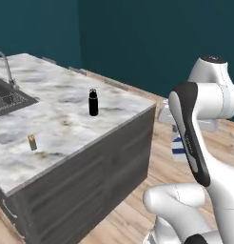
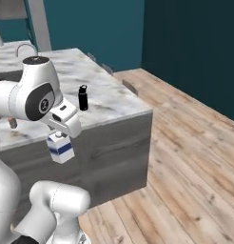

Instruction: Move the drinks to the dining counter.

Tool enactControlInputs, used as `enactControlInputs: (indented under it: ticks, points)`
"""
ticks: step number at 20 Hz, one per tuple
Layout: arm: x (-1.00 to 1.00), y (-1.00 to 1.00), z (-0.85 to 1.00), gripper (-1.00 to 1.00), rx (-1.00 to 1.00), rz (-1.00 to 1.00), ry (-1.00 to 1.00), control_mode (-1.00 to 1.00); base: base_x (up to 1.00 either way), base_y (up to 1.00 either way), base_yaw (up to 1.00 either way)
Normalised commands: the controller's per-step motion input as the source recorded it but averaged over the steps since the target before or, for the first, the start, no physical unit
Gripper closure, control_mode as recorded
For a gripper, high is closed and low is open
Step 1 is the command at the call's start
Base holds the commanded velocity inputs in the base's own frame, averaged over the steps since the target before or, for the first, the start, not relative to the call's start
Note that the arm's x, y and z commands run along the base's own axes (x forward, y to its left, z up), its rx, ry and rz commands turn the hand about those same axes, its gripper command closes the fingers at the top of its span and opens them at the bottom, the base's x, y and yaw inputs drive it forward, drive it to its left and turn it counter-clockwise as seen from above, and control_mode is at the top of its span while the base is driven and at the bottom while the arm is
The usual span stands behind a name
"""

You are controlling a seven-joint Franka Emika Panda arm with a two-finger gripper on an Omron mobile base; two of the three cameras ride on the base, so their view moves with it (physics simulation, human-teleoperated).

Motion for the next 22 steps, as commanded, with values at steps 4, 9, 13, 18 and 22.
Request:
enactControlInputs:
  ticks: [4,9,13,18,22]
  points:
    - [0.0,0.0,0.0,1.0,0.0,0.0,0.0,1.0,0.55,-0.75,0.59]
    - [0.0,0.0,0.0,1.0,0.0,0.0,0.0,1.0,0.52,-0.77,0.58]
    - [0.0,0.0,0.0,1.0,0.0,0.0,0.0,1.0,0.49,-0.81,0.56]
    - [0.0,0.0,0.0,1.0,0.0,0.0,0.0,1.0,0.54,-0.83,0.54]
    - [0.0,0.0,0.0,1.0,0.0,0.0,0.0,1.0,0.63,-0.99,0.42]
